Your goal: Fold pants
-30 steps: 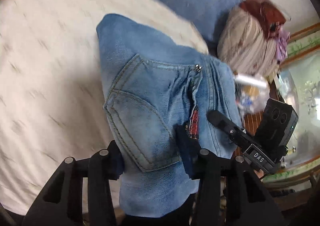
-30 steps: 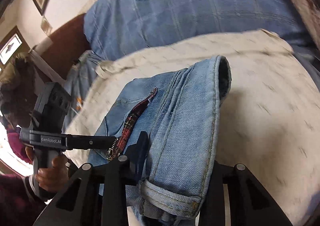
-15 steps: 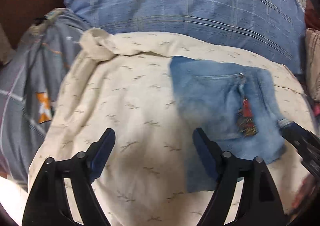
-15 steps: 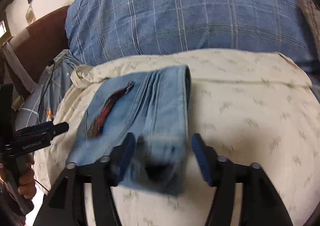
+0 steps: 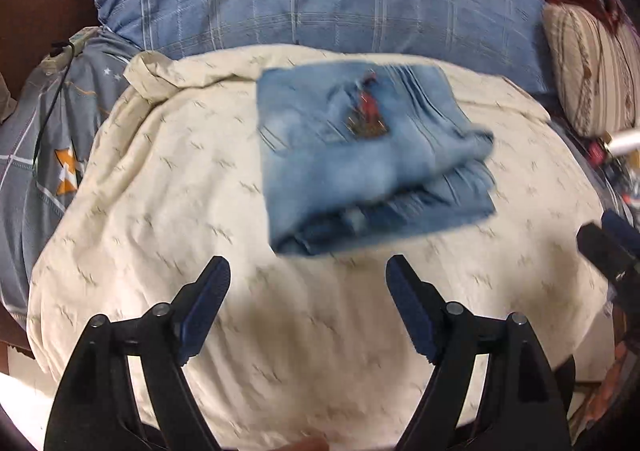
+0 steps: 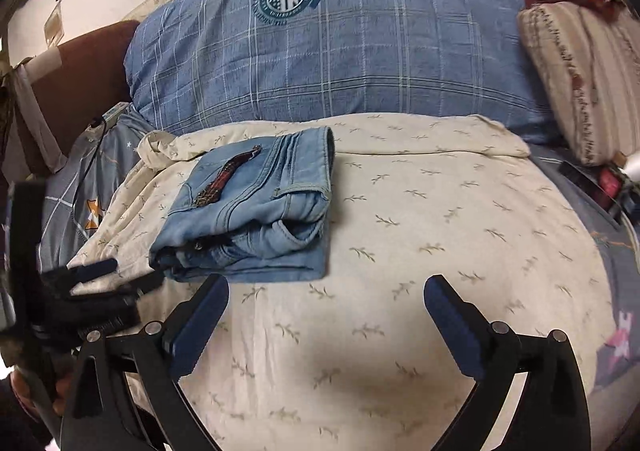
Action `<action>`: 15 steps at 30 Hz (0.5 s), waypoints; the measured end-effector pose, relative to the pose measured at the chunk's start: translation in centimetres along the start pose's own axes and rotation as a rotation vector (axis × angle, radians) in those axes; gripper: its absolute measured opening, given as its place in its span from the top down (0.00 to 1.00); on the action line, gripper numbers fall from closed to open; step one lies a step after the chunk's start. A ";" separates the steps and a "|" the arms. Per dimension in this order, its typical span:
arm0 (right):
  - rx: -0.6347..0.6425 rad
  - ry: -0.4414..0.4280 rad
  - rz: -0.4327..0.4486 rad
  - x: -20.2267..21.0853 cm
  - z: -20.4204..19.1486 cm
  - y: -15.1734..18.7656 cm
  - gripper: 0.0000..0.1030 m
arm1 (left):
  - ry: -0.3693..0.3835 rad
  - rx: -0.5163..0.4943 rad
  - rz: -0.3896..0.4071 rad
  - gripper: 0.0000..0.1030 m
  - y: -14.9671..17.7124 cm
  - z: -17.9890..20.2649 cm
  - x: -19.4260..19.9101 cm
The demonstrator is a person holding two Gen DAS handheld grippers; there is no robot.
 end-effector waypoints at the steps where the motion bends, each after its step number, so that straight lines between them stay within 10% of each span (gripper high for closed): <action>1: -0.001 0.011 0.010 0.6 0.1 0.1 0.04 | -0.003 -0.007 0.001 0.22 0.5 0.2 0.4; 15: -0.037 0.059 0.079 5.5 0.8 1.6 0.02 | 0.041 -0.012 0.095 0.22 1.8 1.4 5.7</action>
Point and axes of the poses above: each gripper's, at about its wrist camera, not at the fingertips, and x roughly against the way its jaws point, z to its right, y to its underside, the point moved 6 cm from there along -x, roughly the way its jaws point, and after that the axes turned 1 degree about x, right-handed, at the moved point
